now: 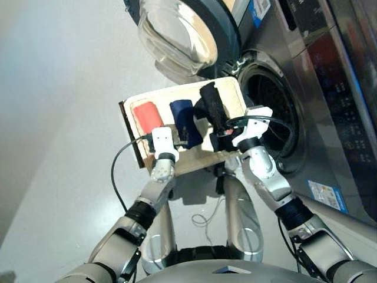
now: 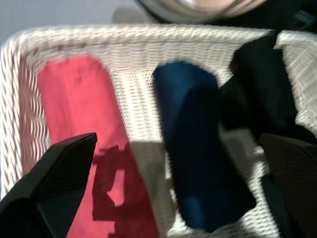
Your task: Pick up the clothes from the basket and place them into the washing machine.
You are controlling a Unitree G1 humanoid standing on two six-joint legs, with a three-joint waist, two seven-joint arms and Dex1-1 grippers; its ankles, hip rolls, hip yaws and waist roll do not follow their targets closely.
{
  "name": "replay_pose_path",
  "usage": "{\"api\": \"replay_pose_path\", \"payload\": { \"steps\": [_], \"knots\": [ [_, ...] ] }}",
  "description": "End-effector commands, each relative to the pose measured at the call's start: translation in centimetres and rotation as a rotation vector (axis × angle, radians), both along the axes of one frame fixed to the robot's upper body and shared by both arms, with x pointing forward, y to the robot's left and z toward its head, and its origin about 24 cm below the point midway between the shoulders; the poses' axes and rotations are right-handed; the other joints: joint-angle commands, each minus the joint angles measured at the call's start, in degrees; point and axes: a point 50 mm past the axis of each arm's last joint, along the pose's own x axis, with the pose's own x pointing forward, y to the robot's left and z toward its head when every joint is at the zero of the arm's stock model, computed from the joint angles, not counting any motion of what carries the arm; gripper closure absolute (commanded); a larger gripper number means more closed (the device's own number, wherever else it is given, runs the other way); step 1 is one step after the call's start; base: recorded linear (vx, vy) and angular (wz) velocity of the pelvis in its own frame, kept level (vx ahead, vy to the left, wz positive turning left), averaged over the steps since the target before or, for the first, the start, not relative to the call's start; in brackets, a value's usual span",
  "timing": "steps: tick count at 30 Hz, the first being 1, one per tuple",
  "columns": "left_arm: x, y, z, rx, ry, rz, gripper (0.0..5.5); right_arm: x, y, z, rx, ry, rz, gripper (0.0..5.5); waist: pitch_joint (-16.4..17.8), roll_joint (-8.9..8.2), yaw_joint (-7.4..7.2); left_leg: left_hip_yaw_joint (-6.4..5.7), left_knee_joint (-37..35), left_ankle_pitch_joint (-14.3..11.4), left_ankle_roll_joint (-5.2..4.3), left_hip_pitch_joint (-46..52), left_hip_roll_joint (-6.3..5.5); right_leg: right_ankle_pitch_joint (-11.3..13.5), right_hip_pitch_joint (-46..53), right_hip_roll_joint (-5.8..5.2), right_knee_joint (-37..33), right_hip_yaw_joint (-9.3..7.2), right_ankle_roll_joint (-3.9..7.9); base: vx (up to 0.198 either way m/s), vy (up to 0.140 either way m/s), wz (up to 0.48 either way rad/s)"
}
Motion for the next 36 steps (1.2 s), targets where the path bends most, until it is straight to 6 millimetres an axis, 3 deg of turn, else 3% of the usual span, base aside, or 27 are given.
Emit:
{"api": "replay_pose_path", "payload": {
  "steps": [1, 11, 18, 19, 22, 29, 30, 32, 33, 34, 36],
  "knots": [
    [0.8, -1.9, 2.2, -0.114, -0.067, 0.012, 0.00, -2.1, 1.4, 5.7, 0.101, -0.290, 0.057, 0.00, -0.63, -0.04, -1.07, 1.55, 2.11, -1.34, 0.98, -1.27, -1.34, -9.69, -3.40, -1.50, 13.14, 1.95, 2.49, -0.053, 0.006, -0.021],
    [2.5, -1.1, 1.9, -0.273, 0.040, 0.172, 0.00, -2.3, 3.3, 6.6, 0.099, -0.316, 0.082, 0.00, -0.63, -0.66, -2.08, 1.46, 7.25, -1.97, 0.93, -11.16, -0.94, -10.03, -13.59, -0.79, 17.38, 3.50, 1.93, -0.017, -0.002, -0.009],
    [3.2, 0.0, 1.2, -0.282, 0.102, 0.250, 0.00, -2.1, 3.1, 6.6, 0.087, -0.316, 0.073, 0.00, -0.63, -1.31, -2.46, 2.05, 8.33, -2.37, 1.09, -13.69, -0.45, -9.92, -16.87, -0.10, 18.00, 4.71, 2.02, 0.010, 0.001, -0.023],
    [3.1, 0.3, 0.8, -0.284, 0.123, 0.268, 0.00, -2.1, 3.0, 6.3, 0.087, -0.307, 0.072, 0.00, -0.63, -1.32, -2.51, 1.86, 9.48, -4.44, 0.72, -12.99, -0.30, -11.81, -16.17, -0.06, 19.03, 4.87, 2.39, 0.076, 0.010, -0.114],
    [3.4, 1.0, 0.3, -0.310, 0.166, 0.321, 0.00, -2.1, 3.1, 6.3, 0.082, -0.304, 0.071, 0.00, -0.63, -1.58, -2.80, 1.84, 10.37, -4.64, 0.75, -14.09, -0.30, -11.84, -17.21, 0.07, 19.46, 5.02, 2.43, 0.026, 0.001, -0.024],
    [3.3, 2.7, -1.3, -0.334, 0.273, 0.444, 0.00, -1.9, 3.0, 6.4, 0.086, -0.308, 0.070, 0.00, -0.63, -1.88, -3.07, 1.64, 10.23, -4.52, 0.65, -14.97, -0.22, -11.98, -18.08, 0.10, 19.59, 5.13, 2.52, -0.011, 0.000, -0.001],
    [3.4, 3.0, -1.3, -0.320, 0.272, 0.448, 0.00, -1.8, 2.9, 6.8, 0.091, -0.320, 0.066, 0.00, -0.63, -1.95, -3.15, 1.89, 9.49, -2.44, 0.98, -16.30, -0.32, -10.08, -19.36, 0.13, 18.71, 5.19, 2.15, -0.081, 0.005, -0.004],
    [3.2, 3.4, -1.7, -0.310, 0.288, 0.459, 0.00, -1.9, 2.8, 6.8, 0.102, -0.317, 0.074, 0.00, -0.63, -2.00, -3.13, 1.91, 9.70, -2.53, 0.89, -16.38, -0.25, -10.21, -19.33, -0.01, 18.87, 5.09, 2.22, 0.012, 0.003, -0.015],
    [3.0, 3.4, -2.1, -0.308, 0.302, 0.461, 0.00, -1.9, 2.8, 6.6, 0.103, -0.310, 0.074, 0.00, -0.63, -1.93, -3.11, 1.56, 10.40, -4.47, 0.56, -15.24, -0.24, -12.08, -18.22, -0.01, 19.78, 5.06, 2.60, 0.000, 0.000, 0.000],
    [3.2, 3.5, -1.8, -0.304, 0.298, 0.466, 0.00, -1.9, 2.8, 7.0, 0.102, -0.328, 0.074, 0.00, -0.63, -2.05, -3.19, 1.73, 9.77, -2.44, 0.89, -16.66, -0.33, -10.21, -19.44, -0.11, 18.93, 5.02, 2.21, 0.000, 0.000, 0.000],
    [3.3, 3.6, -1.9, -0.298, 0.305, 0.471, 0.00, -1.9, 2.9, 7.0, 0.100, -0.331, 0.076, 0.00, -0.63, -2.12, -3.26, 1.66, 9.72, -2.45, 0.90, -16.70, -0.36, -10.29, -19.59, -0.13, 19.12, 4.97, 2.20, -0.043, -0.007, -0.003]
  ]
}}
